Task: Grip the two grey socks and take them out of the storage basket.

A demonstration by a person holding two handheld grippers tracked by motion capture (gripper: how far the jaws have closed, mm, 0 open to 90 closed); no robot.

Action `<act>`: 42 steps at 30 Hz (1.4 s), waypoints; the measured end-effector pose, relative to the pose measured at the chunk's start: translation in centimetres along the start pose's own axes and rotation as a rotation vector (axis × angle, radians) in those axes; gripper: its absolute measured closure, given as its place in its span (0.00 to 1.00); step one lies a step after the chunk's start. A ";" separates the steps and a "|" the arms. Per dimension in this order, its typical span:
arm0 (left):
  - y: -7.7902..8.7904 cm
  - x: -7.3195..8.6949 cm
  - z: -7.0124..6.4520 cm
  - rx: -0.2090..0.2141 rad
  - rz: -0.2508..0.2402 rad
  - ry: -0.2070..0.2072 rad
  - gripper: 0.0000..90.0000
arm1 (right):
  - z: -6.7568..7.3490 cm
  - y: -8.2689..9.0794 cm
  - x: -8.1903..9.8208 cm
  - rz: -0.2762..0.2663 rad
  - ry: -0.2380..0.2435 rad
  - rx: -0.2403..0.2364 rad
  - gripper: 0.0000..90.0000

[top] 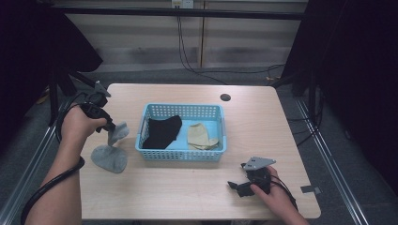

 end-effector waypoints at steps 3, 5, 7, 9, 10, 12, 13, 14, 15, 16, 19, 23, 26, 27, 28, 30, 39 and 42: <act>-0.1 0.0 -0.3 0.012 0.003 0.005 0.73 | 0.0 0.0 0.0 0.000 0.000 0.000 0.13; 0.0 0.0 -0.5 0.012 0.007 0.014 0.69 | 0.0 0.0 0.0 0.000 0.000 0.000 0.13; 0.0 0.0 -0.6 0.013 -0.001 0.023 0.60 | 0.0 0.0 0.0 0.000 0.000 0.000 0.13; 0.0 0.0 -0.7 0.016 -0.011 0.024 0.52 | 0.0 0.0 0.0 0.000 0.001 0.000 0.13; -0.2 0.2 -0.8 0.024 -0.020 0.023 0.48 | 0.0 0.0 0.0 0.000 0.000 0.000 0.13; -0.4 0.4 -0.8 0.028 -0.024 0.019 0.41 | 0.0 0.0 0.0 0.000 0.000 0.000 0.13; -0.4 0.4 -0.8 0.028 -0.024 0.019 0.38 | 0.0 0.0 0.0 0.000 0.000 0.000 0.13; -0.6 0.7 -0.8 0.030 -0.024 0.015 0.36 | 0.0 0.0 0.0 0.000 0.000 0.000 0.13; -0.7 0.8 -0.8 0.029 -0.027 0.008 0.35 | 0.0 0.0 0.0 0.000 0.000 0.001 0.13; -0.7 0.8 -0.8 0.029 -0.027 0.008 0.34 | 0.0 0.0 0.0 0.000 0.000 0.001 0.13; -0.7 1.1 -0.7 0.035 -0.033 0.006 0.33 | 0.0 0.0 0.0 0.000 -0.001 0.000 0.13; -0.6 1.7 -0.8 0.045 -0.041 -0.011 0.33 | 0.0 0.0 0.0 0.000 0.001 0.001 0.13; -0.6 2.1 -1.0 0.052 -0.049 -0.023 0.33 | 0.0 0.0 0.0 0.000 0.001 0.001 0.13; -0.7 2.5 -1.3 0.056 -0.057 -0.037 0.33 | 0.0 0.0 0.0 0.002 -0.001 0.000 0.13; -0.7 2.5 -1.3 0.056 -0.057 -0.037 0.33 | 0.0 0.0 0.0 0.002 -0.002 0.000 0.13; -0.9 3.0 -1.7 0.064 -0.049 -0.051 0.33 | 0.0 0.0 0.0 0.000 -0.002 -0.001 0.13; -1.8 4.9 -2.2 0.081 -0.041 -0.077 0.32 | 0.0 0.0 0.0 0.002 0.002 -0.002 0.13; -2.1 5.6 -2.3 0.086 -0.052 -0.083 0.32 | 0.0 0.0 0.0 0.002 0.002 -0.002 0.13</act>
Point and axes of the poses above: each handheld gripper's, and its own axes: y roughly backward along the jaws, x roughly out of its underside, z roughly to its left, the point moved 2 cm from there along -y, roughly forward along the jaws, and after that the axes turned 13 degrees about y, right-handed, at the moved point
